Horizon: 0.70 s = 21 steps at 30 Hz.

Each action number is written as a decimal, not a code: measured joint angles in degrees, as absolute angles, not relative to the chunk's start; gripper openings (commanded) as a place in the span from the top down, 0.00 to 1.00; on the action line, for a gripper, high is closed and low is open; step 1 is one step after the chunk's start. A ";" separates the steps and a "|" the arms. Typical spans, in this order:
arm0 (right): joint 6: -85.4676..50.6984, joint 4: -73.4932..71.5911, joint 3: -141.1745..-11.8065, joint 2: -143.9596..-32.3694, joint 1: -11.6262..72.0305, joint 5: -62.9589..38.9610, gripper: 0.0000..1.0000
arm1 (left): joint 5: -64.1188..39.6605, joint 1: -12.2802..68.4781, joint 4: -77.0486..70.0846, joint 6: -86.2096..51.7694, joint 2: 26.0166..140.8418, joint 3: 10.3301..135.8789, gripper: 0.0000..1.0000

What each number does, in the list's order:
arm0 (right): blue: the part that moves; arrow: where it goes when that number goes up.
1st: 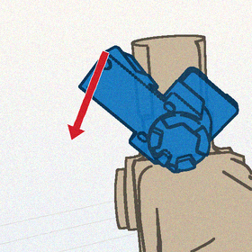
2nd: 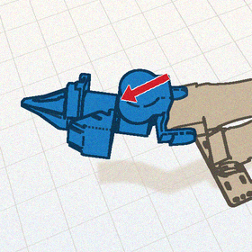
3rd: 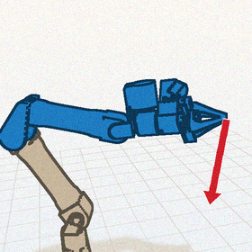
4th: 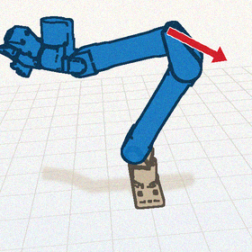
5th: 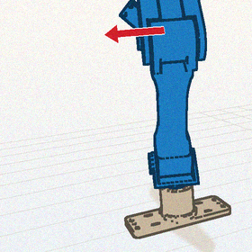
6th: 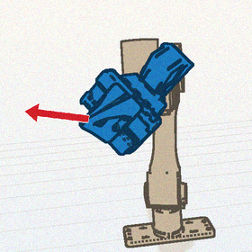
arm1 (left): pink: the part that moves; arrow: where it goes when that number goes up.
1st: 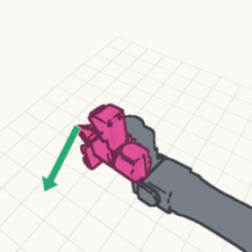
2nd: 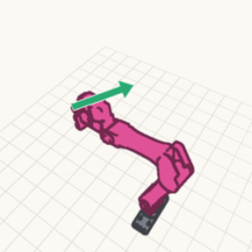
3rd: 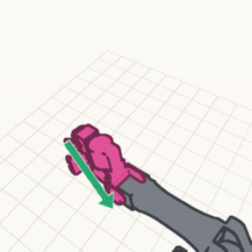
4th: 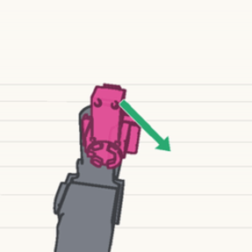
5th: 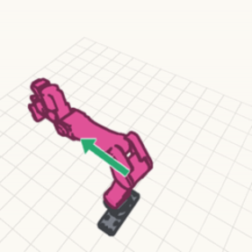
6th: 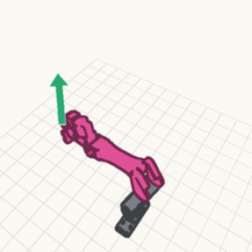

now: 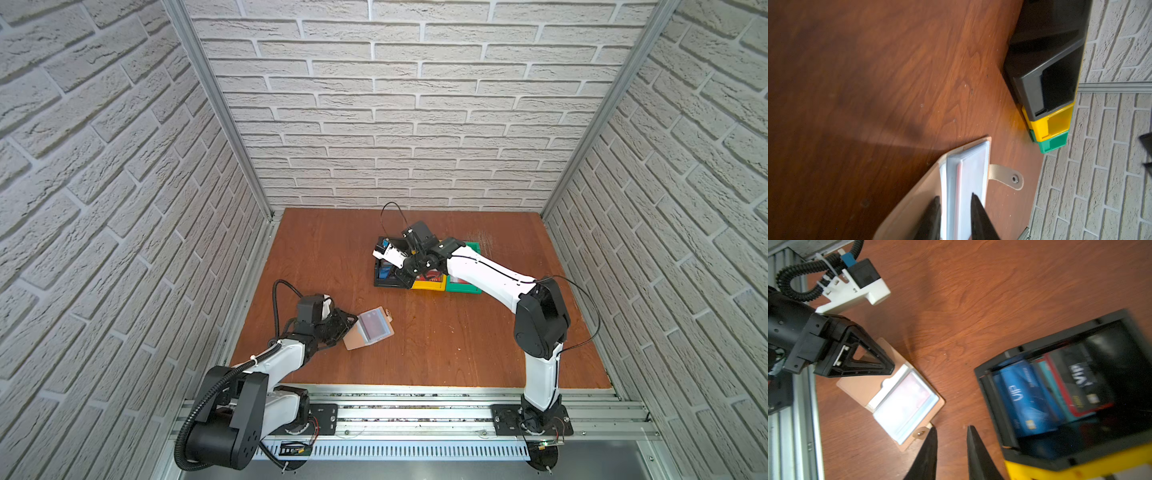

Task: Take the credit cards out of the card holder
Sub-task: Flip over the card slot on the card holder.

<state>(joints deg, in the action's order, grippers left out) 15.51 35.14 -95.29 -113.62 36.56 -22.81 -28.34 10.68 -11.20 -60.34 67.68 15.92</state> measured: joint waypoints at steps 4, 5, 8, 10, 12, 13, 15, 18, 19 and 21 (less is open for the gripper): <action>10.81 34.63 -92.27 -117.49 39.18 -25.69 0.77 | -28.34 10.68 -9.58 -59.75 67.90 16.01 0.77; 9.63 34.52 -91.98 -118.89 39.66 -26.13 0.80 | -28.34 10.68 -9.17 -59.59 68.03 16.08 0.77; 7.35 34.48 -91.31 -122.06 40.86 -26.89 0.81 | -28.32 10.68 -8.45 -59.11 68.71 16.51 0.80; 6.33 34.76 -91.26 -123.50 40.99 -26.89 0.83 | -28.29 10.68 -8.47 -58.92 69.41 16.67 0.81; 5.89 35.18 -91.22 -124.14 40.82 -26.81 0.84 | -28.25 10.68 -8.47 -58.87 70.06 16.67 0.81; 5.69 35.18 -91.15 -124.20 40.77 -26.65 0.84 | -28.25 10.68 -8.47 -58.87 70.35 16.67 0.81; 5.13 35.14 -90.78 -124.18 40.64 -26.06 0.84 | -28.18 10.68 -8.49 -58.78 70.59 16.67 0.81; 4.86 35.07 -89.95 -124.18 40.49 -25.76 0.86 | -28.14 10.68 -8.49 -58.67 70.59 16.67 0.81; 4.86 35.07 -89.95 -124.18 40.45 -25.76 0.88 | -28.12 10.68 -8.49 -58.65 70.57 16.67 0.81; 4.82 35.09 -89.93 -124.18 40.45 -25.80 0.89 | -28.10 10.68 -8.49 -58.59 70.59 16.67 0.81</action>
<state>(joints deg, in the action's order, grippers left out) 4.82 35.09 -89.93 -124.18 40.45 -25.80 -28.10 10.68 -8.49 -58.59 70.59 16.67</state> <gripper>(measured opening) 0.119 0.191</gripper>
